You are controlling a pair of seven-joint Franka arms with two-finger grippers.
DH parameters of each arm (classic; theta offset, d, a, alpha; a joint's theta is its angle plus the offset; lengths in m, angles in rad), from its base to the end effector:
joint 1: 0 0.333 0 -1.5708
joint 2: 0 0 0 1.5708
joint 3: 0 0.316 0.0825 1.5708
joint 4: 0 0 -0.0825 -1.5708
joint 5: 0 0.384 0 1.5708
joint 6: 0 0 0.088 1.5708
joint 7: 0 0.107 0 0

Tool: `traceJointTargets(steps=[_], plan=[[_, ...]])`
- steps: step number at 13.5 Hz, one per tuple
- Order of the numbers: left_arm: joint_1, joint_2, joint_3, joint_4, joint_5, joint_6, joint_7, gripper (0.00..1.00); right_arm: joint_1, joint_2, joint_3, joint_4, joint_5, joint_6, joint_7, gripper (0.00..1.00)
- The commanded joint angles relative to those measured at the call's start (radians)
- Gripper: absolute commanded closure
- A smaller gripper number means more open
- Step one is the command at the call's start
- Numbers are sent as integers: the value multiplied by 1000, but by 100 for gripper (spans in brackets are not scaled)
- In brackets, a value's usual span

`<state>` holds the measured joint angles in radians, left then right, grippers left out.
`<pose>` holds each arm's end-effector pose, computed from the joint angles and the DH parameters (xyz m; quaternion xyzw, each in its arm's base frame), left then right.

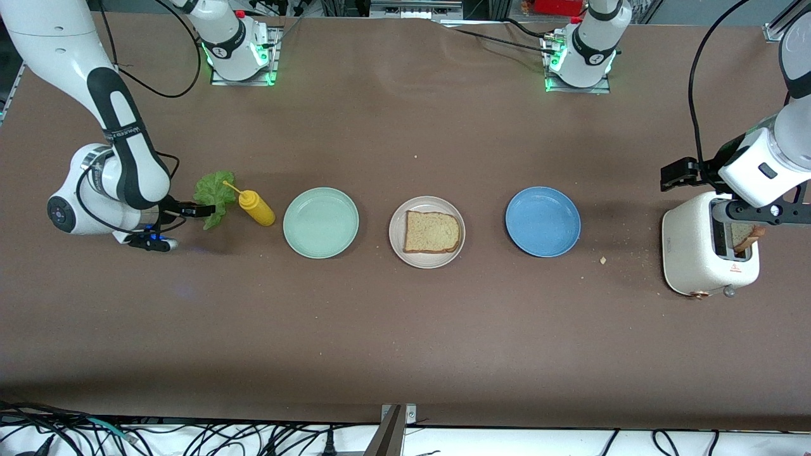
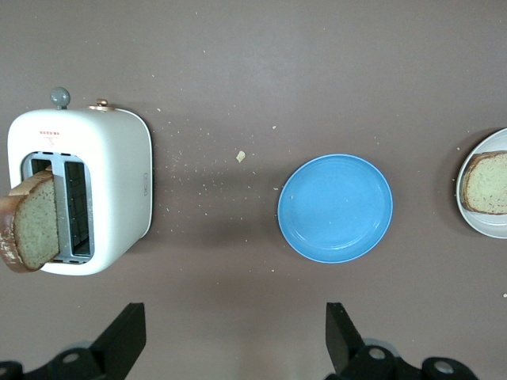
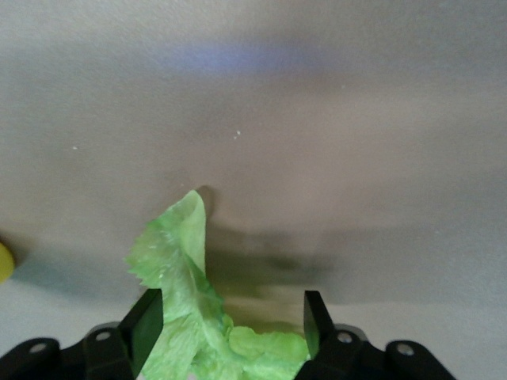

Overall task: Make sandwich in beige plate with both arms
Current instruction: 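Close the right gripper on the lettuce leaf and lift it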

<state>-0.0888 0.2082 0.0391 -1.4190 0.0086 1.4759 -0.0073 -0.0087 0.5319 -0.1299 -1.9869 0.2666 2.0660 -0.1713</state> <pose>0.6041 -0.0315 0.5669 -0.9969 0.0212 0.0752 0.0105 0.5531 -0.0642 0.1676 -0.9711 0.0703 0.2055 0.0991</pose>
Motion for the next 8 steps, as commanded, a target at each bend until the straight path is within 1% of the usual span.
traceJointTargets(steps=[1, 2, 3, 6, 8], plan=[[-2, 2, 2, 5, -16, 3, 0, 0, -4, 7, 0, 8, 20, -20, -27, 79], [-2, 3, 2, 5, -16, 3, 0, 0, -2, 8, -2, 8, 20, -29, -37, 94], [-2, 3, 2, 5, -16, 3, 0, 0, 1, 8, -2, 8, 20, -37, -34, 100], [-2, 3, 2, 5, -16, 3, 0, 0, 0, 5, -2, 23, 20, -44, -37, 100], [-2, 3, 2, 5, -16, 3, 0, 0, -2, -6, -2, 60, 16, -58, -40, 100]])
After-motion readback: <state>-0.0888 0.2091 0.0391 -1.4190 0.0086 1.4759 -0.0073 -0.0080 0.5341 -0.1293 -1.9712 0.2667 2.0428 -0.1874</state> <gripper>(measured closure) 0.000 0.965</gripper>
